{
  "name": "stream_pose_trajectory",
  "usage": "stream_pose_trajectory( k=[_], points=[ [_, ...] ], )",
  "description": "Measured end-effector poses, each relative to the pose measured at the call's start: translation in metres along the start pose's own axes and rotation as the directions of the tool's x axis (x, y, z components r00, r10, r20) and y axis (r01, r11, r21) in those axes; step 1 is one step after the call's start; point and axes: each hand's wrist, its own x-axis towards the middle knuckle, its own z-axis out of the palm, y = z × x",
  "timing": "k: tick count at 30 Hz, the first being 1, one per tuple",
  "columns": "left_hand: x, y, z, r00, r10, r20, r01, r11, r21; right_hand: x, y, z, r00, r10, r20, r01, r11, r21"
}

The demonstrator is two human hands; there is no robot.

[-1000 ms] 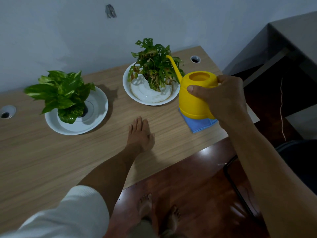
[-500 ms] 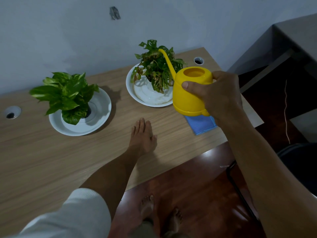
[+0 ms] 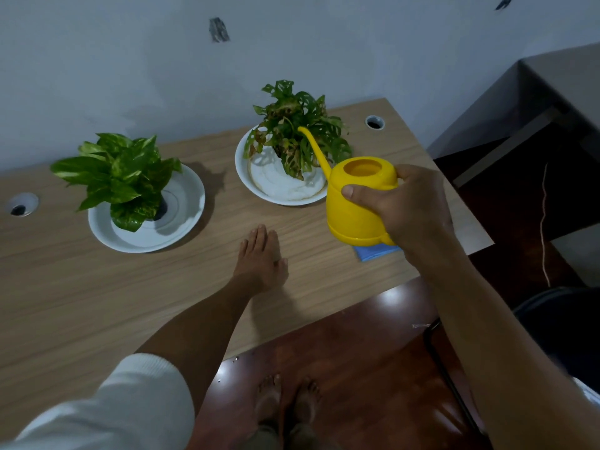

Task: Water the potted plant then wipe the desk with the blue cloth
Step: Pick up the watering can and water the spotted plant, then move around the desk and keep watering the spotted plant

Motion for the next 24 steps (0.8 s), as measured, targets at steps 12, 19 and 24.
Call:
stream_pose_trajectory(
  k=[12, 19, 24],
  points=[
    [-0.002, 0.016, -0.009, 0.997, -0.079, 0.015, 0.079, 0.997, -0.02, 0.019, 0.022, -0.011, 0.998, 0.039, 0.056, -0.049, 0.979, 0.2],
    [-0.03, -0.001, -0.006, 0.99, -0.14, -0.032, 0.138, 0.99, -0.037, 0.014, 0.016, -0.004, 0.998, -0.051, 0.036, 0.037, 0.95, 0.309],
    [-0.049, -0.027, -0.013, 0.972, -0.235, -0.021, 0.233, 0.97, -0.068, 0.005, -0.007, 0.003, 0.989, -0.137, 0.057, 0.11, 0.937, 0.332]
  ],
)
